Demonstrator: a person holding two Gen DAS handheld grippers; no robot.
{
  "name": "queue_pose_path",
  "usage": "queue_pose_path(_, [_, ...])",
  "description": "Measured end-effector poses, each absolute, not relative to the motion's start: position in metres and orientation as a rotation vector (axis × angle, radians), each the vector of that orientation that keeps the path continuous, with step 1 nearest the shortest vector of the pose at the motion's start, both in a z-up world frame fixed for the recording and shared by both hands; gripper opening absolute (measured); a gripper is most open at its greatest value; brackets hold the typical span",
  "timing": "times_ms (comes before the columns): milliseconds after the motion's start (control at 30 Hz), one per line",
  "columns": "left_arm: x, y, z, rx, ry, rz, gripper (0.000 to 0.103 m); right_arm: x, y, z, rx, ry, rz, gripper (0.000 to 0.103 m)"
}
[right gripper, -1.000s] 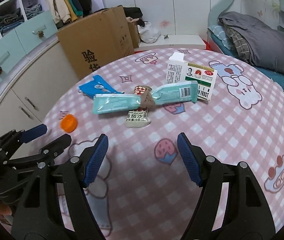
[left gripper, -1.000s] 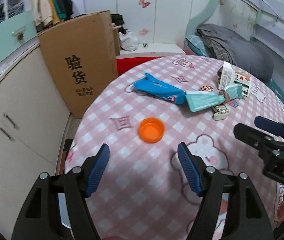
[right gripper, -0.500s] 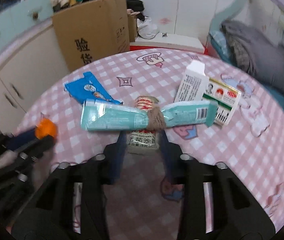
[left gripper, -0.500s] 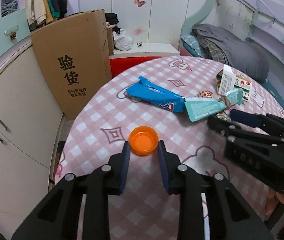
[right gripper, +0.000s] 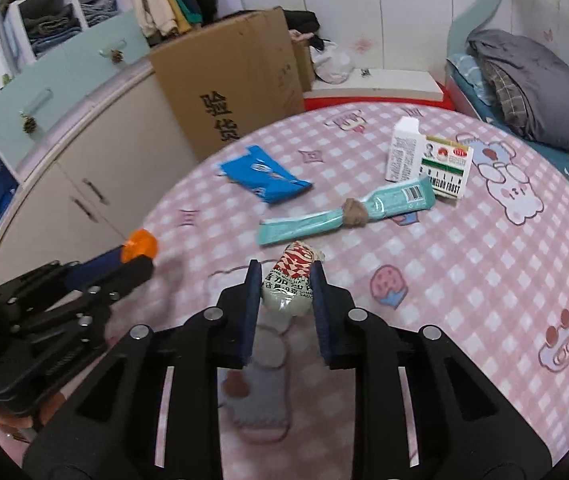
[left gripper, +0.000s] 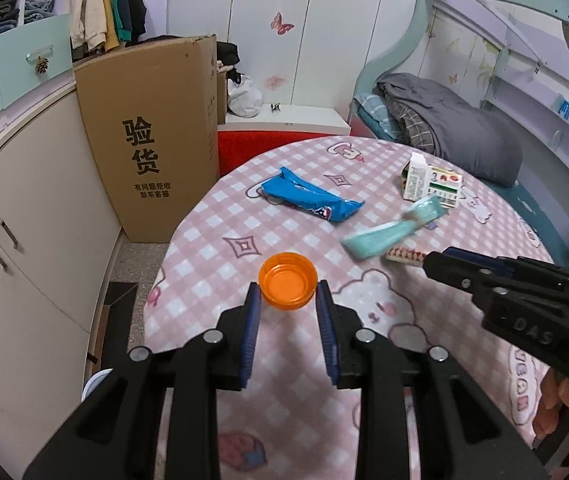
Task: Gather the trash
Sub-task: 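Carry the orange cap and red-white packet over the wastebasket with both tools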
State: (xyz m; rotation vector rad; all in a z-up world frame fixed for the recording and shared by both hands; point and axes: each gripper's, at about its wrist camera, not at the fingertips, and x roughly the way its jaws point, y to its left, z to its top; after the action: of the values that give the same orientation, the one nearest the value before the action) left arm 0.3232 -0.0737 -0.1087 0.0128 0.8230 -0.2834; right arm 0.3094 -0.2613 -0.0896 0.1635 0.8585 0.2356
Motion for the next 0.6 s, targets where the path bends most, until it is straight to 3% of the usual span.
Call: queue_pose_path(600, [0.263,0.016,-0.081,-0.095,0.765,-0.211,0.027,0.263,-0.153,-0.050,0.097,0.828,0.402,0.024])
